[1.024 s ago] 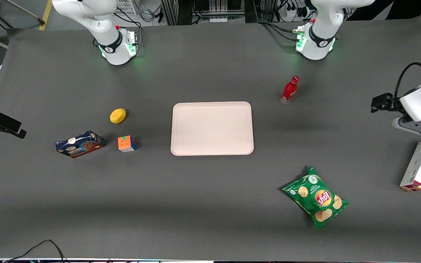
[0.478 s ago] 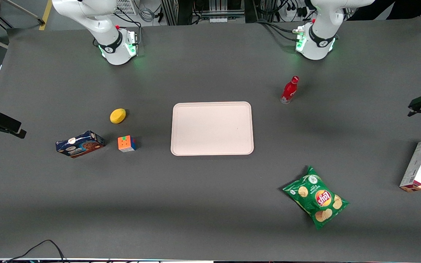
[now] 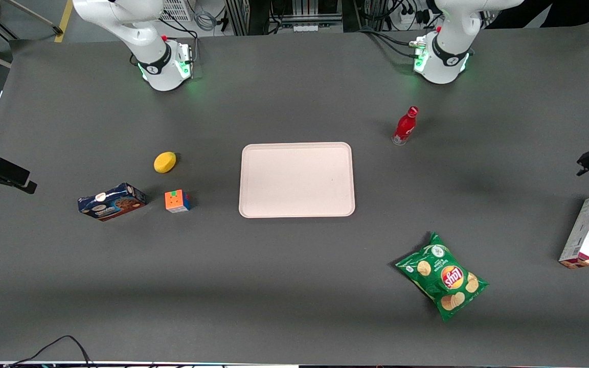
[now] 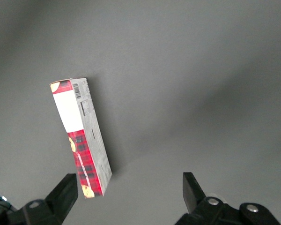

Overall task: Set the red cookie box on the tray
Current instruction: 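Move the open left gripper toward the upright red plaid cookie box, then lower the left gripper around the cookie box and close on it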

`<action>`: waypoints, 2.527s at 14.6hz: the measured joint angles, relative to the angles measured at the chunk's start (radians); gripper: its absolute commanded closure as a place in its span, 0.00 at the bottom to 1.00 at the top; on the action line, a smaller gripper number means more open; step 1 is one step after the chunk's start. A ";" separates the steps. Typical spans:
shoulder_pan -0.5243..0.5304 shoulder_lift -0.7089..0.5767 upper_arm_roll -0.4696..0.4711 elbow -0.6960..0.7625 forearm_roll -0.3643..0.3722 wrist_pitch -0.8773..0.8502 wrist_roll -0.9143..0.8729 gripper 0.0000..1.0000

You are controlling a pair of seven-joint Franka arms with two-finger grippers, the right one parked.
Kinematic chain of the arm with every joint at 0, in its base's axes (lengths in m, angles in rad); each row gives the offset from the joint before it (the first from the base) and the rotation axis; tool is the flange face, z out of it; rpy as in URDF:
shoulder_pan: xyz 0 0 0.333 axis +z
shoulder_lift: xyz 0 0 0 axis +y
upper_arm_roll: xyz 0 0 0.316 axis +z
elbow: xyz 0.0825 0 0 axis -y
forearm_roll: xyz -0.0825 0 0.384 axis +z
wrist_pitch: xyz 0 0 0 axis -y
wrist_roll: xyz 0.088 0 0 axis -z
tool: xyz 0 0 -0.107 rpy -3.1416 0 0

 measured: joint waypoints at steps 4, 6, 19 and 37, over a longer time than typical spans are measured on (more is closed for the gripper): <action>0.008 0.106 0.064 0.003 -0.075 0.082 0.058 0.00; 0.012 0.136 0.069 0.028 -0.081 0.114 0.063 0.00; 0.089 0.397 0.086 0.113 -0.429 0.312 0.450 0.00; 0.121 0.567 0.101 0.235 -0.468 0.313 0.452 0.26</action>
